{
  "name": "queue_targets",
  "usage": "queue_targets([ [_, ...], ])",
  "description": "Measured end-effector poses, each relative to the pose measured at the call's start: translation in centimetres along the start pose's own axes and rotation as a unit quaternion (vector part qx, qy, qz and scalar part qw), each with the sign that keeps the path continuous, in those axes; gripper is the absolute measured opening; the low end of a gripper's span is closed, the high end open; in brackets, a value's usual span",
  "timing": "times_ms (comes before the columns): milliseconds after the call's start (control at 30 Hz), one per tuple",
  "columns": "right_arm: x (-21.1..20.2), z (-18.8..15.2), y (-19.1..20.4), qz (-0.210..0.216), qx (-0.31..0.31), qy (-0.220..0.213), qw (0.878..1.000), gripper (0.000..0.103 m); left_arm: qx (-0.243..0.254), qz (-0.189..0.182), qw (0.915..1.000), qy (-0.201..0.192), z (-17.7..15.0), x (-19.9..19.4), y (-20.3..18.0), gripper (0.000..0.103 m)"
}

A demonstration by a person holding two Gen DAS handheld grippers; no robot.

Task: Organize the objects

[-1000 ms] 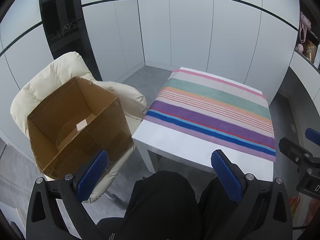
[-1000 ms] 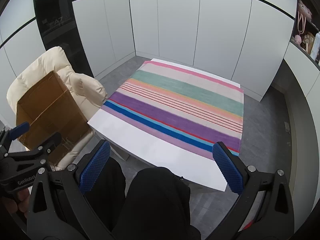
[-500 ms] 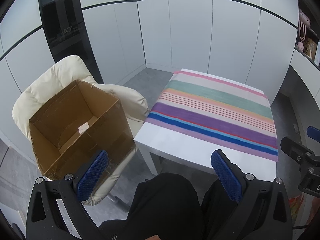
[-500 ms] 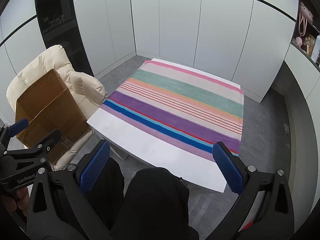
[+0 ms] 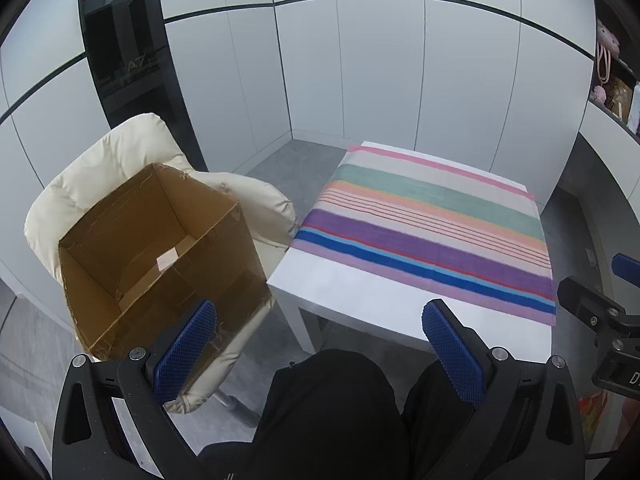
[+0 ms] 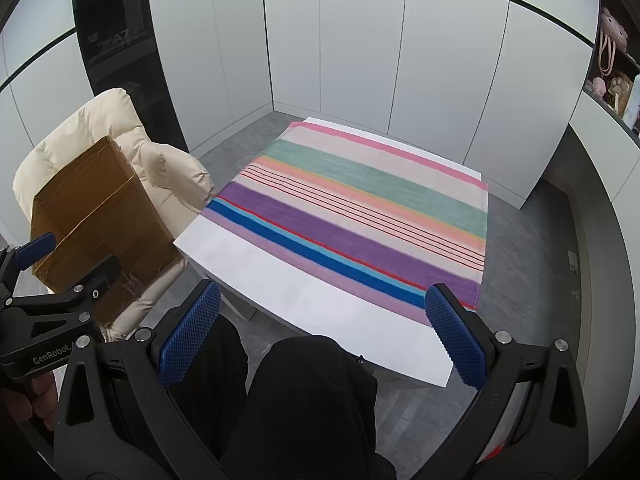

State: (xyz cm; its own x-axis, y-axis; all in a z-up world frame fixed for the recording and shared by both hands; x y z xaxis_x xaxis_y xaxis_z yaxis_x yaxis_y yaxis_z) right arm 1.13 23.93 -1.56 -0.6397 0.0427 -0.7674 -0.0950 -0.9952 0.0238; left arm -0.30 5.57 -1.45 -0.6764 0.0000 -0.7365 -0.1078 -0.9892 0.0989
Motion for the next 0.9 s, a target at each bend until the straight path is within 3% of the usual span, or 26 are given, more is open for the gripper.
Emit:
queue_targets([
  [900, 0.02, 0.10, 0.20, 0.000, -0.002, -0.001, 1.000, 0.103, 0.002, 0.000, 1.0000, -0.008, 0.15, -0.40, 0.15, 0.103],
])
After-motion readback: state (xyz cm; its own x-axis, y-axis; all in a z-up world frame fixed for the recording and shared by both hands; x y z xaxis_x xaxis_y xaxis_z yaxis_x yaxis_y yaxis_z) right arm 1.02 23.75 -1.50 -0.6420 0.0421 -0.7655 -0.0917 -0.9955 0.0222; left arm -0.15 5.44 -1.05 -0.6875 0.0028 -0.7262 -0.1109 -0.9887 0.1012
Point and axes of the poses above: each gripper's, at about its wrist camera, not at the fingertips, and x roughly the way its jaws point, y to its left, z to its top, the point moved 2 cm from there along x, roughly the way its jaws point, and after that the axes turned 2 degrees about x, right-handed, at the moved point
